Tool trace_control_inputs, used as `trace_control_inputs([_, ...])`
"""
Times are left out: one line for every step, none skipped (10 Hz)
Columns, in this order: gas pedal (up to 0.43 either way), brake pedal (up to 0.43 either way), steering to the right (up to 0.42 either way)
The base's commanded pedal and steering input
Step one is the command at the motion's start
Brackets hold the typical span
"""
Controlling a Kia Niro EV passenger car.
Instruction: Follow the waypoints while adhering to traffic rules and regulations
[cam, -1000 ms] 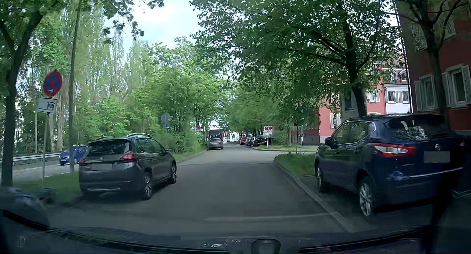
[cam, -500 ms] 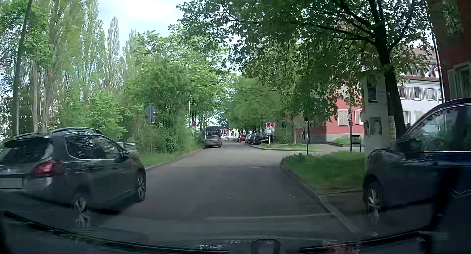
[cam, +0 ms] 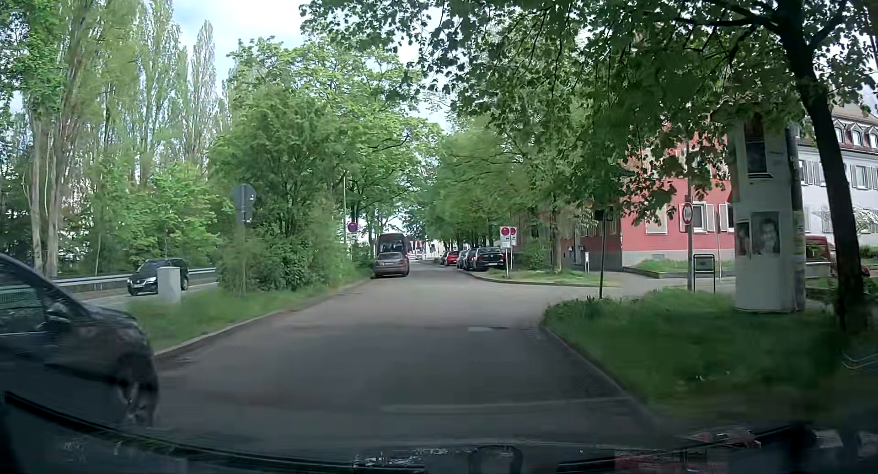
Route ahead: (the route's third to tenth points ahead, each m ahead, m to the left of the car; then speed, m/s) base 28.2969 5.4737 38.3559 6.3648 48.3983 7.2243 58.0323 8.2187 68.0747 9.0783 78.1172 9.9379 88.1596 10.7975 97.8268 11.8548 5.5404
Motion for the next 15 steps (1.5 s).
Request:
trace_control_inputs([0.000, 0.134, -0.001])
trace_control_inputs([0.000, 0.134, -0.001])
trace_control_inputs([0.000, 0.122, -0.001])
trace_control_inputs([0.000, 0.079, -0.001])
trace_control_inputs([0.000, 0.006, -0.003])
trace_control_inputs([0.000, 0.000, -0.004])
trace_control_inputs([0.000, 0.000, -0.004])
trace_control_inputs([0.000, 0.000, -0.004])
trace_control_inputs([0.000, 0.000, -0.004])
trace_control_inputs([0.067, 0.000, -0.004])
trace_control_inputs([0.067, 0.000, -0.004])
trace_control_inputs([0.079, 0.000, -0.004])
trace_control_inputs([0.098, 0.000, -0.005])
trace_control_inputs([0.118, 0.000, -0.005])
trace_control_inputs([0.118, 0.000, -0.005])
